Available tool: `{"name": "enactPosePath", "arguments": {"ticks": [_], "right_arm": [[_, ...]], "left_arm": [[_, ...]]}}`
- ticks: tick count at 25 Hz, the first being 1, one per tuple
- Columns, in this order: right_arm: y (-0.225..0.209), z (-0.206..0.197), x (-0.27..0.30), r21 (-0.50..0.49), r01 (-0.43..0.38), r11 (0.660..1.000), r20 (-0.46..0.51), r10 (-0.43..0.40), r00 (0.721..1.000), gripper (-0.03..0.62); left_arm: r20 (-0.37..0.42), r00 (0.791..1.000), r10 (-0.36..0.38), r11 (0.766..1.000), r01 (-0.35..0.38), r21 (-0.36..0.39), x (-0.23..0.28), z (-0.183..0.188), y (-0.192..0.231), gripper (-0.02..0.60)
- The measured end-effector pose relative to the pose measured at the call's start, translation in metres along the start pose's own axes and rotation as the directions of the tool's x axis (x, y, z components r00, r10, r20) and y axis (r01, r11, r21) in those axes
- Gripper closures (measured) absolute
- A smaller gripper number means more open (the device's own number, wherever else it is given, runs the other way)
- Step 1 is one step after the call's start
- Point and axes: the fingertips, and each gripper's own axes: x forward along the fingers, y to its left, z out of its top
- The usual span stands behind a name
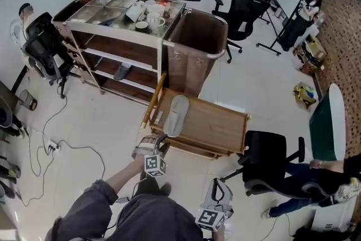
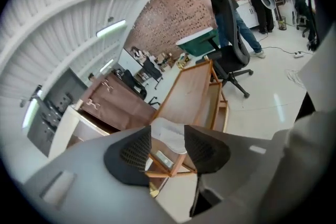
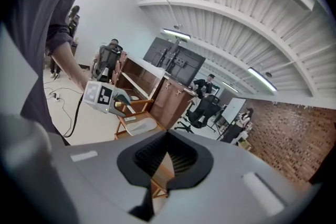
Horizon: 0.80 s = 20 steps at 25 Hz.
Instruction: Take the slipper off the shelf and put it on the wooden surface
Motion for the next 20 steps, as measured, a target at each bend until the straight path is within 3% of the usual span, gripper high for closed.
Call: {"name": "enactPosePath", "arguments": {"ticks": [3, 7, 9, 15, 20], "right_arm": [[0.021, 0.011, 0.008, -0.040, -0.063, 0.997, 0.047, 0.064, 0.997, 0.592], [0.046, 0.025, 0.006, -0.055, -0.104, 0.993, 0.088, 0.108, 0.990, 0.591], [0.060, 0.028, 0.005, -0.076, -0.119, 0.990, 0.097, 0.126, 0.987, 0.591], [0.111, 0.046, -0.020, -0.149, -0.158, 0.976, 0.098, 0.174, 0.980, 0.592], [0.148, 0.065, -0.066, -0.154, -0.130, 0.980, 0.085, 0.144, 0.986, 0.592]], "left_arm": [[0.078, 0.991, 0.107, 0.993, -0.104, -0.049, -0.071, 0.024, 0.012, 0.398], [0.119, 0.964, 0.238, 0.968, -0.225, -0.113, -0.165, 0.035, 0.017, 0.549], [0.135, 0.950, 0.283, 0.955, -0.265, -0.136, -0.200, 0.036, 0.016, 0.565], [0.224, 0.931, 0.287, 0.944, -0.235, -0.231, -0.273, 0.031, 0.006, 0.566], [0.227, 0.940, 0.254, 0.923, -0.165, -0.349, -0.325, 0.001, -0.004, 0.566]]}}
